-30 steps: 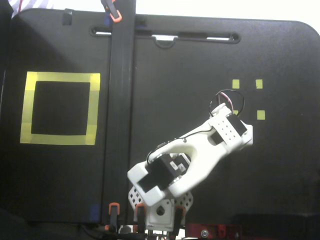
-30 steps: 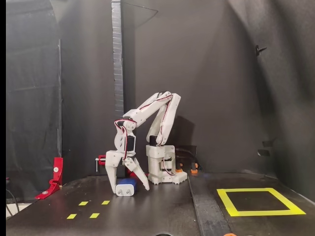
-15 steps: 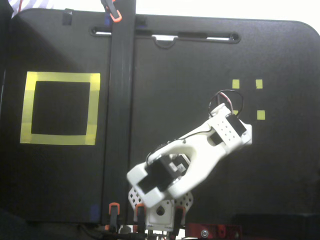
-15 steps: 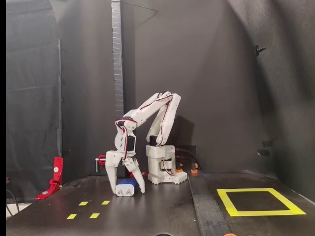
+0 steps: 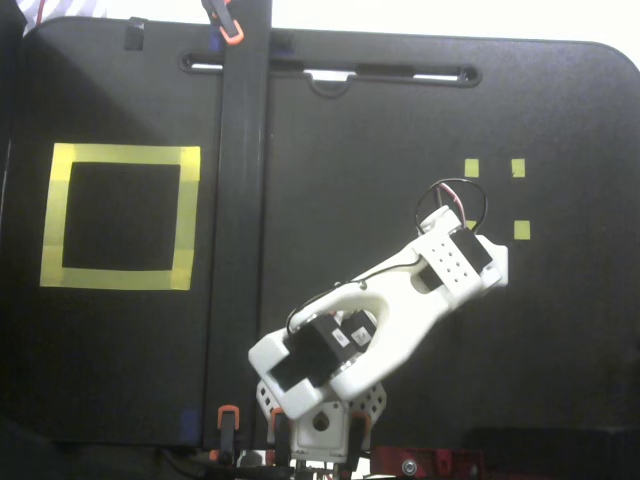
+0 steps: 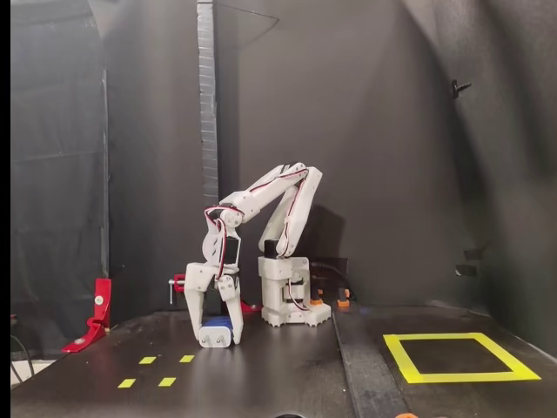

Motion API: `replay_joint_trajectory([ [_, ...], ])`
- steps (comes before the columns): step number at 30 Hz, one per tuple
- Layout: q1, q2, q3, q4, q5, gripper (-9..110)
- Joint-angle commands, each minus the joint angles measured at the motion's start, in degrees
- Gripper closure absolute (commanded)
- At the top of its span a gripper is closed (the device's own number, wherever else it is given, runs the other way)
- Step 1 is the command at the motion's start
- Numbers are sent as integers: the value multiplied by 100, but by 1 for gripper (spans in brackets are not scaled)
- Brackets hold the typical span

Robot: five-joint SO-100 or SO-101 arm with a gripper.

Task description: Grasp the block and place it in the designated area.

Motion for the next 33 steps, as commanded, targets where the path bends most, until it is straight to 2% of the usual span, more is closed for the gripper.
replay_joint_trajectory([
  [1, 44, 44, 35, -62, -9, 81],
  [8, 35, 53, -88, 62, 9, 81],
  [33, -448, -35, -3507, 3806, 352, 81],
])
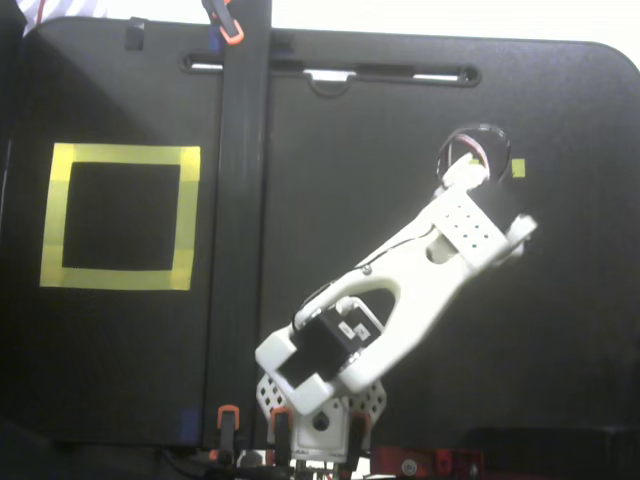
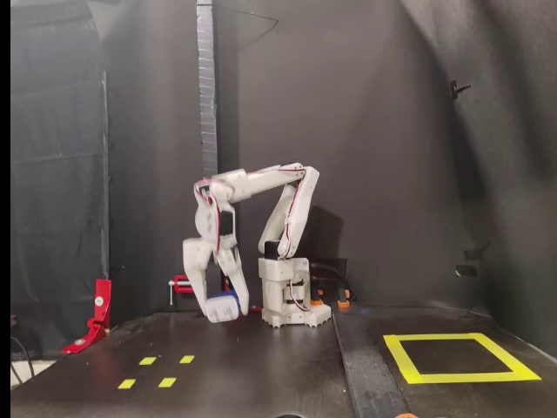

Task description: Grasp the block and place it in the designated area.

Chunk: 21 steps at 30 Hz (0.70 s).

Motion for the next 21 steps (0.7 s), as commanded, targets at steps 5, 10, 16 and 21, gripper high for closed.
replay_joint_trajectory([
  [5, -53, -316, -1529, 1055, 44, 81],
  [10, -88, -510, -2057, 1380, 44, 81],
  [16, -97, -571, -2065, 1292, 44, 81],
  [21, -114, -598, -2065, 1266, 44, 81],
])
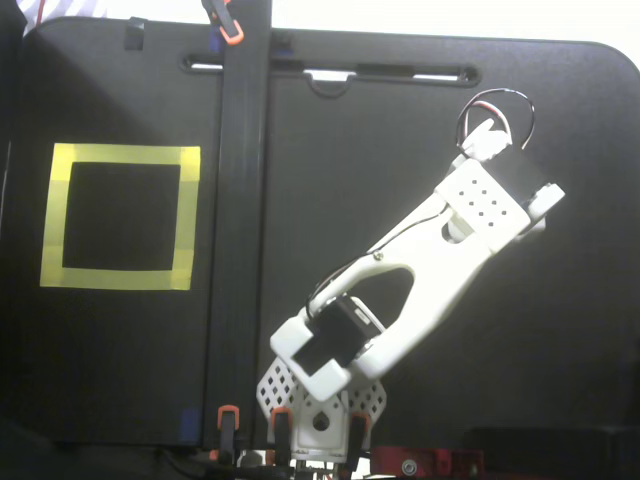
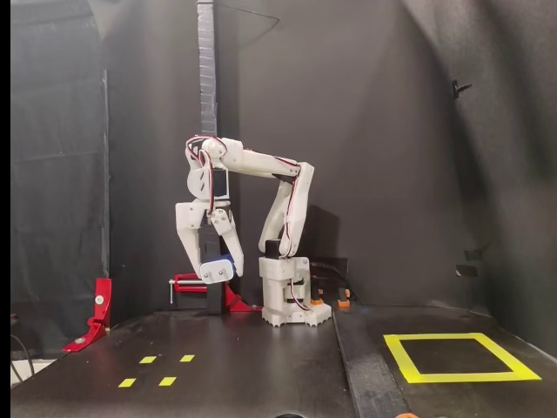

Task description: Grasp the block and place it in the designated area.

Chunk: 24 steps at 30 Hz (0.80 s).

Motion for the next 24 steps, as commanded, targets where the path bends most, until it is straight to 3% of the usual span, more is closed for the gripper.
replay_joint_trajectory([
  [1, -26, -18, -255, -53, 53, 81],
  [6, -255, -53, -255, -149, 360, 81],
  [24, -2452, -378, -255, -606, 3067, 81],
])
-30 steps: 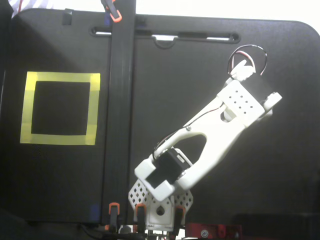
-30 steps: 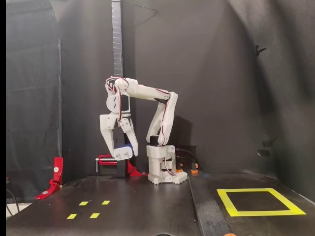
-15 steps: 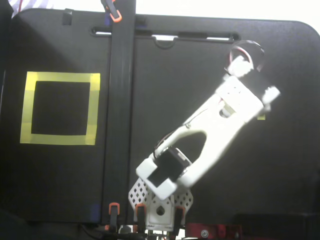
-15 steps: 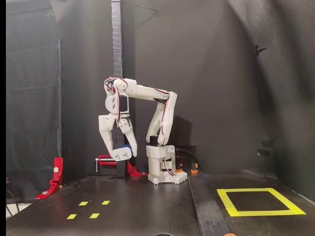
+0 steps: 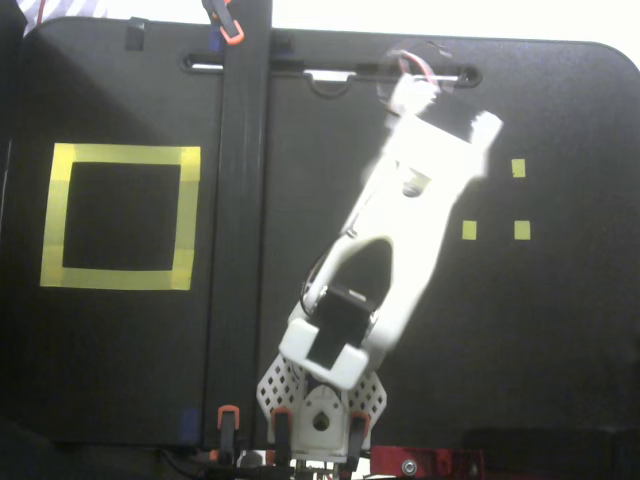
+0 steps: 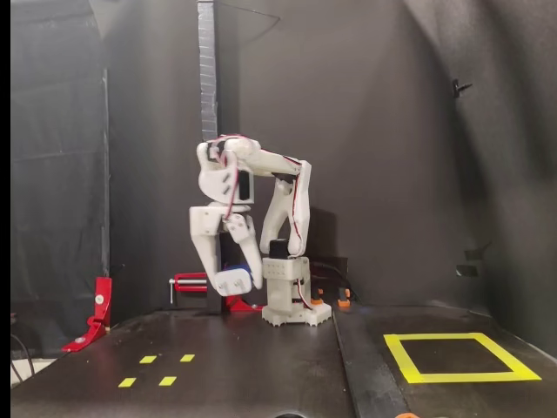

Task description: Grasp the block and place it in the designated area.

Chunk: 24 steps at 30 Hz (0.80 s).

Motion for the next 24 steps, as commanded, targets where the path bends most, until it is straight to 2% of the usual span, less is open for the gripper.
replay_joint_trajectory([
  [1, -360, -18, -246, -114, 422, 81],
  [14, -2593, -545, -246, -826, 2716, 81],
  [24, -4254, -606, -255, -1046, 4061, 81],
])
